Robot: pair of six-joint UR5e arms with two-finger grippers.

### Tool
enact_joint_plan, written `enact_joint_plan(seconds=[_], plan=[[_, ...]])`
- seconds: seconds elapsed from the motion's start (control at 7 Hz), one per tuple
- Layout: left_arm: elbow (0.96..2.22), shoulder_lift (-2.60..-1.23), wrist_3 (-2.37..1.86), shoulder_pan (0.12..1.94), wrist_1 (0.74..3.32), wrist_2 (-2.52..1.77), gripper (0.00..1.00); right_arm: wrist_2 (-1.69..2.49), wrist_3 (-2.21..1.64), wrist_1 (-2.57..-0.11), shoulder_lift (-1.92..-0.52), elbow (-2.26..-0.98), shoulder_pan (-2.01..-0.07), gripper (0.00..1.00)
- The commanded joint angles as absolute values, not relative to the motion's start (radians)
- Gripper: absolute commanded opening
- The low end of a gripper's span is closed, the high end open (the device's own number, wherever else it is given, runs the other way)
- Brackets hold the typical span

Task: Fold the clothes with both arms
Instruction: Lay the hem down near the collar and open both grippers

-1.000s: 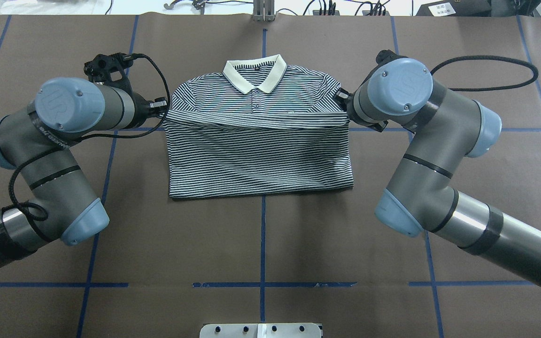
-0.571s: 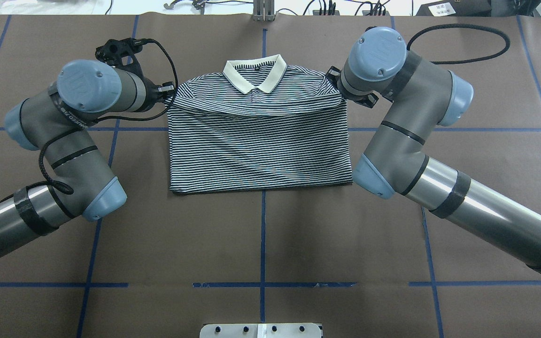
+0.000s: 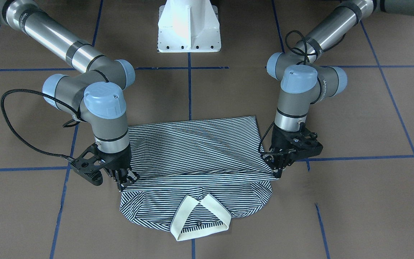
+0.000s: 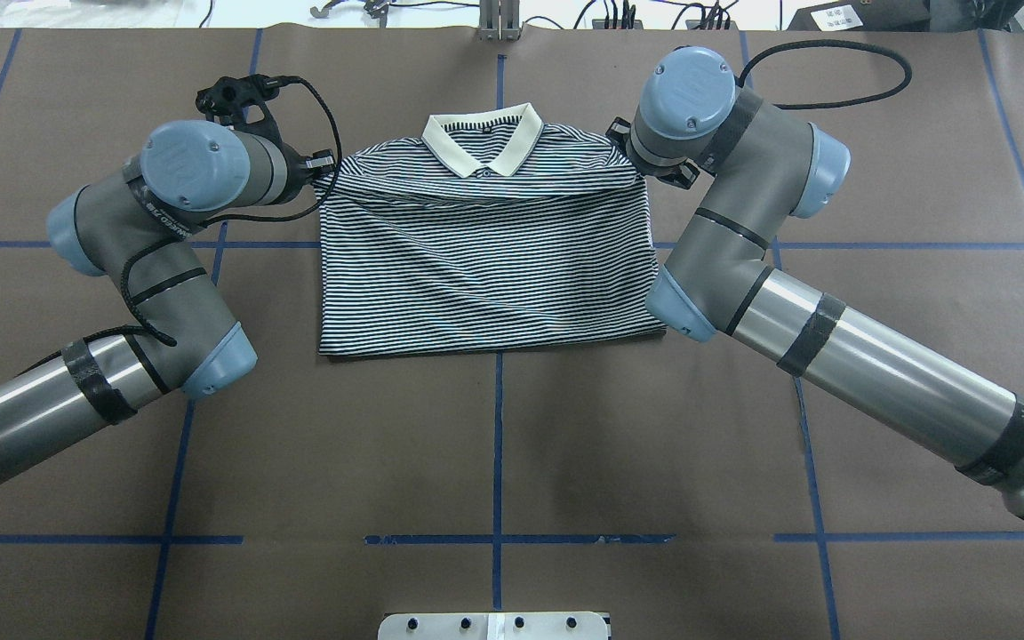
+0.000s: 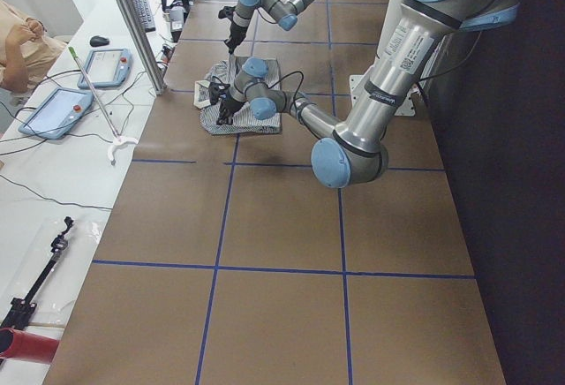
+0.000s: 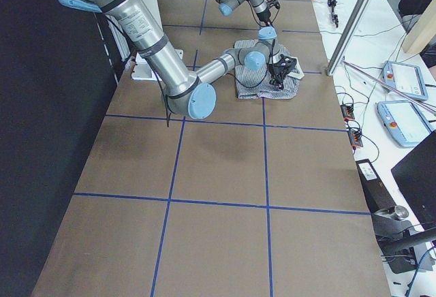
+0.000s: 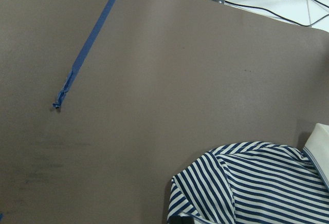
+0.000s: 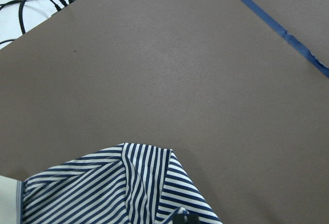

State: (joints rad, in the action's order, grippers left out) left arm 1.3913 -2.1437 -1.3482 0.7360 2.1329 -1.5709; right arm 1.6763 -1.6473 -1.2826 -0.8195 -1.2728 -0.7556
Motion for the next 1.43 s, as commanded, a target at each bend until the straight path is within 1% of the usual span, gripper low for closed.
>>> enact_joint_plan(seconds=[0.0,0.57,1.29], plan=[[1.347,-2.151,-1.345,0.735,2.187,-1.571,0.00,1.675,-1.638,-1.278,-0.795,-1.197,-0.753,0.00],[1.299,-2.169,-1.347,0.732,2.230,-1.571,0.00,1.675,-1.638,-1.278,-0.787,-1.169,-0.752,0.00],[1.278,-2.180,-1.347,0.726,2.232,-1.571,0.00,1.672,-1.638,-1.276,-0.767,-1.152,-0.750,0.00]])
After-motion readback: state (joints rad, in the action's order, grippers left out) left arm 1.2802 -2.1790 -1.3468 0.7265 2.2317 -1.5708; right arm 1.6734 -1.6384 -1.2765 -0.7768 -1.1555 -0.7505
